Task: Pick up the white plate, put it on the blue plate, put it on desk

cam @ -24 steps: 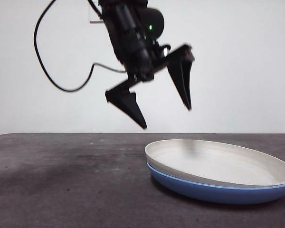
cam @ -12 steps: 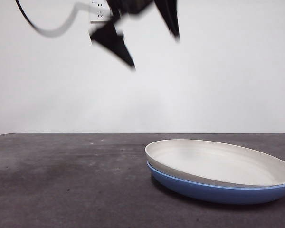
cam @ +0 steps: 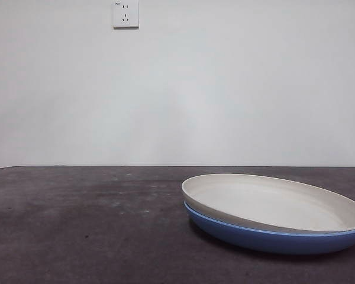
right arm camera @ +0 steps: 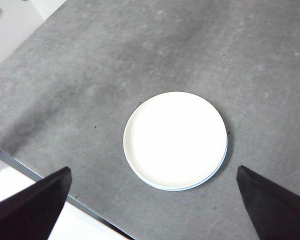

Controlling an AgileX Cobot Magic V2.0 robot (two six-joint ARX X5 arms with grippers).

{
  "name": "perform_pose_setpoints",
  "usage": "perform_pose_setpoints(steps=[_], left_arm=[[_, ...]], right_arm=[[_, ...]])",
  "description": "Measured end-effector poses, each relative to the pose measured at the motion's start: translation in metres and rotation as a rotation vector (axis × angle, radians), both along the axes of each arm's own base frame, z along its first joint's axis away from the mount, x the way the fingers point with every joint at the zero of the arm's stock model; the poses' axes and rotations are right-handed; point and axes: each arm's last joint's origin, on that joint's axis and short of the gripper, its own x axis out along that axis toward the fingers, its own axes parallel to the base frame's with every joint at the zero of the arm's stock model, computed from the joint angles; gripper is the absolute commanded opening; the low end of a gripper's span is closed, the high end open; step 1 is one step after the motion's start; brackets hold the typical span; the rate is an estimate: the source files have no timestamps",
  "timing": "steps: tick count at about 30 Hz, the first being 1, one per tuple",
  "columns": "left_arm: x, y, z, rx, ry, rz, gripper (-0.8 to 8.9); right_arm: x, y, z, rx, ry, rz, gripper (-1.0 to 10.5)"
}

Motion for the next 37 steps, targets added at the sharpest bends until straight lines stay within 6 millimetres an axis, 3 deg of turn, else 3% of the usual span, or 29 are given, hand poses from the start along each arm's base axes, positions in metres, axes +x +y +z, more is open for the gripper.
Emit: perform_pose_setpoints(steps=[6, 11, 19, 28, 37], left_arm=[[-0.048, 0.039, 0.030, -0.090, -0.123, -0.007, 5.37], [-0.089, 0.071, 0.035, -0.134, -0.182, -0.008, 5.37], [-0.133, 0.106, -0.001, -0.162, -0.216, -0.007, 5.37], [-0.165, 0.132, -0.037, -0.235, -0.255, 0.022, 5.34], [-0.173, 0.139, -0.076, -0.259, -0.183, 0.080, 5.34]], right_arm=[[0.000, 0.000, -0.004, 0.010, 0.074, -0.020, 6.4], [0.005, 0.001, -0.005, 0.011, 0.109, -0.029, 6.4], [0.022, 0.006, -0.022, -0.005, 0.209, -0.039, 6.4], [0.058, 0.018, -0.084, 0.054, 0.351, -0.009, 6.4], [0.110, 0.031, -0.126, 0.045, 0.494, -0.025, 6.4]])
